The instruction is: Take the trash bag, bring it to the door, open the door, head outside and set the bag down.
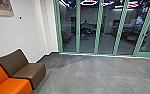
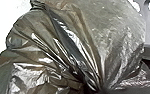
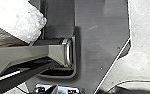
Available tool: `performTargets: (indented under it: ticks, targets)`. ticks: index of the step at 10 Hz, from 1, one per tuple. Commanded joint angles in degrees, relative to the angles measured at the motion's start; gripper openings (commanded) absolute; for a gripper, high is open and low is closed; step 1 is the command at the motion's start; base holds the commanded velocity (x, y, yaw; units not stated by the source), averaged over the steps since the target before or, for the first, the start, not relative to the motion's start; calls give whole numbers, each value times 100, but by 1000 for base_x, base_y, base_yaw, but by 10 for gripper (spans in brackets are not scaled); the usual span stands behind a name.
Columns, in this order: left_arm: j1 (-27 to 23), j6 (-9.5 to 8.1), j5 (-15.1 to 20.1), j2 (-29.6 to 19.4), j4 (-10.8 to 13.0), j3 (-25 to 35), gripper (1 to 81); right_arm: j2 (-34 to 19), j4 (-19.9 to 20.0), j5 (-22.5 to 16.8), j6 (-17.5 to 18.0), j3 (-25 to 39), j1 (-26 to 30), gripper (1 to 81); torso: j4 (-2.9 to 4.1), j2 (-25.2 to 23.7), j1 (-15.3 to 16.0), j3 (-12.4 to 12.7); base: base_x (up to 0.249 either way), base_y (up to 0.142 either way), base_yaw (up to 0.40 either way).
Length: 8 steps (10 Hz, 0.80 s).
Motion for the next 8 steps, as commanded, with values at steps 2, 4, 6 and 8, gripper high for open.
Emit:
performTargets:
  ticks: [2, 4, 6, 8]
  targets:
    - [-287, 25, 418, -12, 6, -20, 10, 19, -27, -381, -15, -8, 239, 811, 0, 0, 0, 0, 0, 0, -383]
    - [-287, 24, 418, -21, 6, -20, 10, 36, -27, -381, -15, 9, 240, 811, 0, 0, 0, 0, 0, 0, -382]
    - [-287, 24, 418, -21, -3, -20, 10, 36, -27, -381, -15, 9, 248, 811, 0, 0, 0, 0, 0, 0, -350]
    - [-288, 24, 418, -30, -3, -20, 10, 45, -27, -381, -15, 18, 239, 811, 0, 0, 0, 0, 0, 0, -219]
